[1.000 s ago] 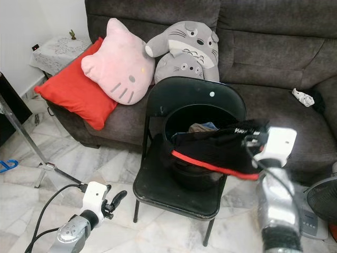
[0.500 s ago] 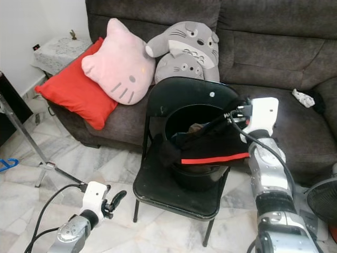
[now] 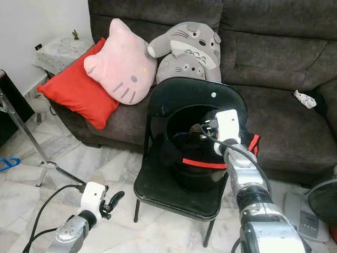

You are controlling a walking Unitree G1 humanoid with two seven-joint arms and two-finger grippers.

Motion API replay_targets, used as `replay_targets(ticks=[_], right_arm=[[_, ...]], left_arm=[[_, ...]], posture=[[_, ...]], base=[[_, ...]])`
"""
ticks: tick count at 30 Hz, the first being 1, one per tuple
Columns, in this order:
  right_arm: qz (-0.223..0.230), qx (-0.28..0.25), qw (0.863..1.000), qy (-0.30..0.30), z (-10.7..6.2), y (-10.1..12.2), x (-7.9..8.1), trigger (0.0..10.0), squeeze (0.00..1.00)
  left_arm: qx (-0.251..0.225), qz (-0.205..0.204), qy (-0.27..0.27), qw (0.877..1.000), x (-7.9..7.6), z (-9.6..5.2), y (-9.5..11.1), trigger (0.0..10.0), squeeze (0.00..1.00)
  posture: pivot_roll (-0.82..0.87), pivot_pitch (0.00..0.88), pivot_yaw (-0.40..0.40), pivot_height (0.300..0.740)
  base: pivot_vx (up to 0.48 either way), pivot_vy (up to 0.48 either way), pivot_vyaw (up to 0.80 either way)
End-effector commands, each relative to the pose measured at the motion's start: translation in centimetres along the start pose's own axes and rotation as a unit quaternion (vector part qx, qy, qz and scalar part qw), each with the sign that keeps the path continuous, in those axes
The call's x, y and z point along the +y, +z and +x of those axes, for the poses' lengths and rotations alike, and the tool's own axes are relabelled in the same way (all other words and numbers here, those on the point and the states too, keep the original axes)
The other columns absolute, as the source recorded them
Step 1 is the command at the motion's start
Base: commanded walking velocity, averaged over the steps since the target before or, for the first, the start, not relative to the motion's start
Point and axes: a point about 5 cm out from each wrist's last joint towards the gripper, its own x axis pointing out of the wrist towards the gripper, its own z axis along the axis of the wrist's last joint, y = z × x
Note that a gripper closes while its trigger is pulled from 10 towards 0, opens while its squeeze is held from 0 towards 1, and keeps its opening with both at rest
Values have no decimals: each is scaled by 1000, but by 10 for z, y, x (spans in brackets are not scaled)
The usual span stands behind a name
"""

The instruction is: Hang hanger

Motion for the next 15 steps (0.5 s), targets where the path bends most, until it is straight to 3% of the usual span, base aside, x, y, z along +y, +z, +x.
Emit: replay_targets(ticks=[1, 2, 3, 4, 15], right_arm=[[1, 23, 1000, 3, -2, -11, 2, 3922, 0], [6, 28, 1000, 2, -2, -13, 2, 10000, 0], [8, 30, 1000, 2, -2, -14, 2, 10000, 94], [16, 31, 999, -6, -2, -15, 1, 10000, 1000], [80, 5, 995, -52, -4, -10, -9, 10000, 1000]], left_arm=[[15, 3, -1, 1000, 0, -2, -6, 10000, 0], [16, 3, -1, 1000, 0, -2, -6, 10000, 0], [16, 2, -2, 1000, -1, -2, -6, 10000, 0], [16, 3, -2, 1000, -1, -2, -6, 10000, 0], [23, 4, 0, 1000, 0, -3, -8, 10000, 0]], posture=[[-4, 114, -11, 740], [-4, 114, -11, 740], [-4, 114, -11, 740], [-5, 114, -11, 740], [-6, 110, -10, 740]], base=[[0, 0, 0], [0, 0, 0], [0, 0, 0], [0, 0, 0], [0, 0, 0]])
